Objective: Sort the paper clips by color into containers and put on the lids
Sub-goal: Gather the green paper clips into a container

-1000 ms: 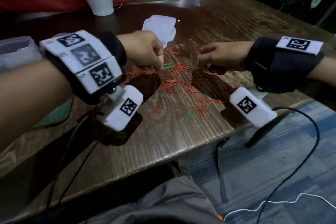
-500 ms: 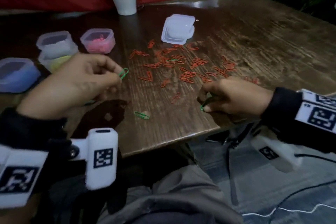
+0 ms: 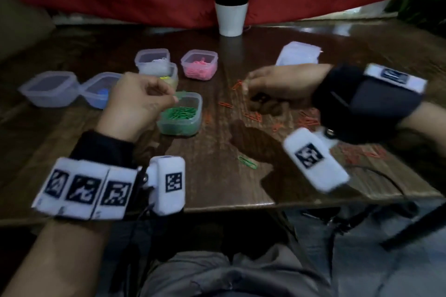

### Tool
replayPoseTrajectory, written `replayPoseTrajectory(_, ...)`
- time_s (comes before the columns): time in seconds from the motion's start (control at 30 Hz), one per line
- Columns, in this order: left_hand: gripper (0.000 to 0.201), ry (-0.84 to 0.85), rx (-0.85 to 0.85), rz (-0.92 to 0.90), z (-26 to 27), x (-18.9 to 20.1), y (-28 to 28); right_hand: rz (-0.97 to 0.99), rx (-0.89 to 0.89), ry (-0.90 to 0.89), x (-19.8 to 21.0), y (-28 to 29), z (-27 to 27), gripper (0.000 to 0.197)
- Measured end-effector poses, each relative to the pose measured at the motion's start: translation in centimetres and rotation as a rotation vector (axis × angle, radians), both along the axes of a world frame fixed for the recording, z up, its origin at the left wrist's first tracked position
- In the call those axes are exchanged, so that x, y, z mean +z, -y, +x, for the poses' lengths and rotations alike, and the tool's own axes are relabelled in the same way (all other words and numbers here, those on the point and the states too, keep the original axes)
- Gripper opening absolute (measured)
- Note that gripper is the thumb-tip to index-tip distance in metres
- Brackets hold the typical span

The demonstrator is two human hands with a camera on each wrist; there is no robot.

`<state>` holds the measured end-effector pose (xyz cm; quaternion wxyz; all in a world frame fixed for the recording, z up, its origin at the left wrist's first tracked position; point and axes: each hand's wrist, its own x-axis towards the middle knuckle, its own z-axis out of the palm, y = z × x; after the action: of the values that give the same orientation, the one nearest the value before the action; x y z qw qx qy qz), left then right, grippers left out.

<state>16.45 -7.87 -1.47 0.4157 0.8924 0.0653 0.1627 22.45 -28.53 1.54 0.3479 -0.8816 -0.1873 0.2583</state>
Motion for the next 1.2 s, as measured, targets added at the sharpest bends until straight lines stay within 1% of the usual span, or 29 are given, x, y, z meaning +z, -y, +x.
replayPoseTrajectory(0.07, 0.003, -0.022, 0.002, 0.091, 0.9, -0.1, -0.3, -0.034, 0.031, 0.035, 0.5, -4.1, 1.2, 0.028)
replayPoseTrajectory(0.13, 0.005, -0.059, -0.006, 0.146, 1.3, -0.1, -0.3, -0.105, 0.062, 0.146, 0.7, -7.5, 1.8, 0.02)
replayPoseTrajectory(0.17, 0.007, -0.076, -0.008, 0.164, 1.3, -0.1, -0.5, -0.131, 0.085, 0.148, 0.6, -9.0, 2.0, 0.013)
replayPoseTrajectory(0.2, 0.011, -0.083, -0.007, 0.172, 1.2, 0.0, -0.7, -0.146, 0.101, 0.106, 0.4, -10.0, 2.1, 0.011)
replayPoseTrajectory(0.27, 0.015, -0.083, -0.004, 0.175, 0.9, -0.1, -1.4, -0.171, 0.111, 0.023, 0.5, -10.9, 2.0, 0.024)
replayPoseTrajectory(0.3, 0.017, -0.085, -0.009, 0.183, 0.7, -0.2, -1.6, -0.184, 0.116, 0.045, 0.9, -10.7, 2.0, 0.028)
replayPoseTrajectory(0.37, 0.017, -0.098, -0.043, 0.206, 0.2, -0.2, -1.9, -0.19, 0.113, 0.116, 2.2, -9.1, 2.1, 0.03)
replayPoseTrajectory(0.4, 0.015, -0.101, -0.074, 0.218, -0.1, 0.0, -1.7, -0.172, 0.087, 0.125, 2.9, -7.8, 2.0, 0.026)
replayPoseTrajectory(0.47, 0.013, -0.107, -0.182, 0.291, -0.6, 0.8, -0.5, -0.146, 0.048, 0.147, 3.8, -4.2, 1.9, 0.011)
replayPoseTrajectory(0.53, 0.014, -0.13, -0.371, 0.413, -0.8, 1.3, 1.6, -0.205, 0.014, 0.197, 3.6, -0.6, 1.8, 0.01)
replayPoseTrajectory(0.63, 0.014, -0.191, -0.669, 0.58, -0.8, 1.1, 5.6, -0.319, -0.066, 0.114, 2.0, 4.8, 2.0, 0.011)
replayPoseTrajectory(0.67, 0.015, -0.193, -0.739, 0.635, -0.7, 0.7, 6.8, -0.349, -0.104, 0.082, 1.5, 6.3, 2.1, 0.01)
replayPoseTrajectory(0.73, 0.019, -0.203, -0.826, 0.736, -0.4, 0.0, 8.7, -0.388, -0.175, 0.063, 0.4, 8.6, 2.6, 0.009)
replayPoseTrajectory(0.8, 0.018, -0.24, -0.849, 0.836, 0.0, -0.5, 9.8, -0.372, -0.238, 0.073, -0.3, 10.2, 3.4, 0.013)
replayPoseTrajectory(0.87, 0.012, -0.283, -0.845, 0.905, 0.6, -0.6, 10.4, -0.343, -0.291, 0.105, -0.4, 11.1, 4.2, 0.013)
replayPoseTrajectory(0.97, 0.011, -0.411, -0.908, 0.877, 1.7, -0.9, 10.5, -0.3, -0.352, 0.183, -0.4, 11.3, 5.8, 0.012)
replayPoseTrajectory(1.0, 0.012, -0.447, -0.919, 0.864, 1.9, -0.9, 10.5, -0.298, -0.357, 0.213, -0.5, 11.0, 6.4, 0.009)
replayPoseTrajectory(1.03, 0.014, -0.465, -0.917, 0.857, 2.0, -0.9, 10.4, -0.313, -0.343, 0.251, -0.6, 10.6, 6.9, 0.011)
replayPoseTrajectory(1.1, 0.016, -0.467, -0.874, 0.837, 2.0, -0.4, 10.0, -0.368, -0.272, 0.303, -1.1, 9.4, 7.9, 0.02)
replayPoseTrajectory(1.13, 0.016, -0.453, -0.835, 0.813, 2.0, 0.2, 9.5, -0.398, -0.219, 0.31, -1.4, 8.6, 8.2, 0.022)
replayPoseTrajectory(1.2, 0.016, -0.38, -0.718, 0.745, 2.2, 1.7, 7.7, -0.431, -0.123, 0.257, -2.0, 7.3, 8.7, 0.022)
